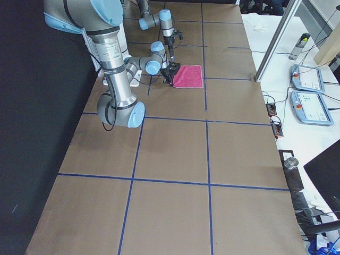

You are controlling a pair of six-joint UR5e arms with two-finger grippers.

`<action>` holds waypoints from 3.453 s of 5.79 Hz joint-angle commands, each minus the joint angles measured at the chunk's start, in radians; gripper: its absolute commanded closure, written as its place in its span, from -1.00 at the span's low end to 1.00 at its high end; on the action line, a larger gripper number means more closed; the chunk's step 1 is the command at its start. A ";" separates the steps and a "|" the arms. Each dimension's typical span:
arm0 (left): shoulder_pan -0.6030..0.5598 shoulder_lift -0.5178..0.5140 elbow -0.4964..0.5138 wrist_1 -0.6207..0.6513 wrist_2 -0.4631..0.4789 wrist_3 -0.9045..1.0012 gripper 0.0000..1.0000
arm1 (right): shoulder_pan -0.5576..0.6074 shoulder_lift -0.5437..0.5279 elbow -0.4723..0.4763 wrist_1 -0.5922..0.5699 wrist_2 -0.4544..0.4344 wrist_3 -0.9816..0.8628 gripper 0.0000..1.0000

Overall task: Fold towel twice with both arms
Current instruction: 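Lower the right gripper onto the near corner while the left gripper approaches its corner, then pinch the near towel corners with both grippers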

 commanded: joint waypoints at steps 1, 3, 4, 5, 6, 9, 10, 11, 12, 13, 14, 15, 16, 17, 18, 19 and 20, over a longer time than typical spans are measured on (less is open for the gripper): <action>0.002 -0.048 0.065 0.000 0.004 -0.005 -0.19 | 0.000 0.000 0.001 0.000 0.000 0.000 1.00; 0.002 -0.070 0.112 0.000 0.004 -0.005 -0.17 | 0.000 0.000 0.001 0.000 -0.002 0.000 1.00; 0.002 -0.070 0.123 -0.001 0.004 -0.005 -0.14 | 0.002 0.000 0.000 0.000 -0.002 0.000 1.00; 0.002 -0.070 0.129 -0.001 0.004 -0.004 -0.13 | 0.003 0.000 0.000 0.000 -0.002 0.000 1.00; 0.003 -0.071 0.129 -0.001 0.002 -0.004 -0.12 | 0.003 0.000 0.000 0.000 -0.002 0.000 1.00; 0.003 -0.073 0.129 -0.001 0.002 -0.004 -0.12 | 0.005 0.000 0.000 0.000 -0.002 0.002 1.00; 0.003 -0.075 0.130 -0.001 0.001 -0.004 -0.12 | 0.005 0.000 0.000 0.000 -0.002 0.000 1.00; 0.014 -0.076 0.133 -0.001 0.002 -0.004 -0.12 | 0.005 -0.002 0.000 0.000 -0.002 0.002 1.00; 0.018 -0.076 0.133 -0.001 0.002 -0.004 -0.12 | 0.005 0.000 0.000 0.000 -0.002 0.000 1.00; 0.023 -0.075 0.133 -0.001 0.002 -0.004 -0.12 | 0.005 -0.002 0.000 0.000 -0.002 0.000 1.00; 0.029 -0.076 0.133 -0.001 0.002 -0.004 -0.12 | 0.005 -0.002 0.000 0.000 -0.002 0.002 1.00; 0.029 -0.075 0.133 -0.001 0.002 -0.004 -0.11 | 0.005 -0.004 0.000 0.000 -0.002 0.000 1.00; 0.029 -0.075 0.133 -0.001 0.002 -0.004 0.01 | 0.005 -0.002 0.000 0.000 -0.002 0.000 1.00; 0.029 -0.075 0.133 -0.001 0.002 -0.004 0.23 | 0.005 -0.002 0.001 0.000 -0.002 0.000 1.00; 0.029 -0.075 0.133 -0.001 0.002 -0.004 0.40 | 0.005 -0.004 0.000 0.000 -0.002 0.000 1.00; 0.029 -0.075 0.132 -0.001 0.002 -0.004 0.56 | 0.006 -0.004 0.000 0.000 -0.002 0.000 1.00; 0.029 -0.075 0.132 -0.001 0.002 -0.002 0.68 | 0.006 -0.004 0.000 0.002 -0.002 0.000 1.00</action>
